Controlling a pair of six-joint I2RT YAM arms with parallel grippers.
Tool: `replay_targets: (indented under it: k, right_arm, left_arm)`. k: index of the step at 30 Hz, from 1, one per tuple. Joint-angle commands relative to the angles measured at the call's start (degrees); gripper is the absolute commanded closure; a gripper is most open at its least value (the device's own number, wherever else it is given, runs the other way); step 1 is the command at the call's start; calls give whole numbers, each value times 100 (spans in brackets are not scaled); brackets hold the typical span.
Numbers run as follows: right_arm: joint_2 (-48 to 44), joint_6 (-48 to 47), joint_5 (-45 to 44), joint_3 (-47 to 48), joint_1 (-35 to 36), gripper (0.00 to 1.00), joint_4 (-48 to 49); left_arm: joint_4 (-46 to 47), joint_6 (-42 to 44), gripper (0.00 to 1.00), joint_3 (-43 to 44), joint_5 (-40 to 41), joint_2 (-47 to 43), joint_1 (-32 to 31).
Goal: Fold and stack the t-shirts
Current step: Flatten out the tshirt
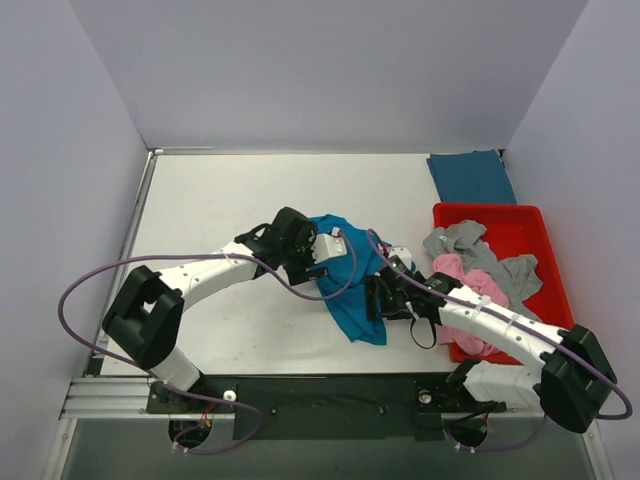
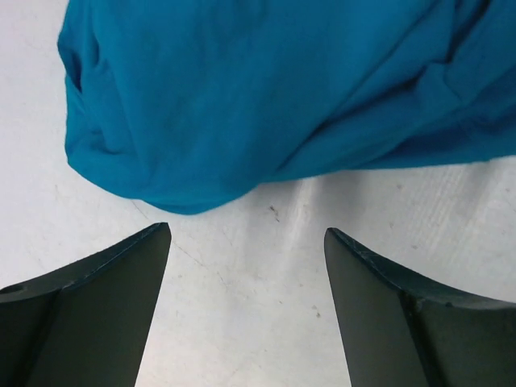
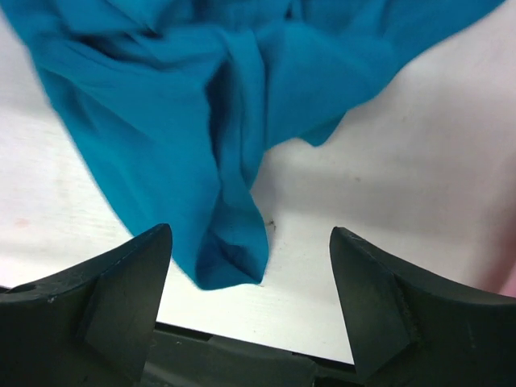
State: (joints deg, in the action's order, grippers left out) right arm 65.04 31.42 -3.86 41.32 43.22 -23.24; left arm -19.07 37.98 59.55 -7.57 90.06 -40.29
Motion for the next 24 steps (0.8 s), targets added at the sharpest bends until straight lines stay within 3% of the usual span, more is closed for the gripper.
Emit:
replay_targets:
  k: [1, 5, 7, 8, 9, 14, 16, 19, 24]
  right_arm:
    - [439, 1041, -45, -598, 291, 25, 925]
    - [1256, 1068, 139, -547, 652, 26, 1313]
    - [1573, 1042, 105, -380, 766, 49, 1174]
    - [1608, 1033, -9, -266, 784, 84, 1051]
    - [1470, 998, -201, -195, 793, 99, 728]
    - [125, 411, -958, 797, 890, 100, -864]
    - [-525, 33, -1117, 1377, 890, 100, -1627]
    - [-1324, -408, -1249, 2394, 864, 100, -2061]
    - [-1705, -1207, -1135, 3759, 846, 100, -2105]
  left_arm:
    - [440, 149, 12, 461, 46, 249, 48]
    - [378, 52, 12, 426, -69, 161, 136]
    - [334, 8, 12, 417, -86, 73, 214]
    - [273, -9, 12, 435, -95, 12, 258]
    - [211, -27, 12, 443, -191, -41, 363]
    - [-114, 8, 12, 531, -456, -392, 689]
    - [-97, 8, 12, 540, -54, -384, 628]
    - [-447, -123, 12, 750, 221, -244, 348]
    - [-642, -404, 9, 865, -410, -419, 180]
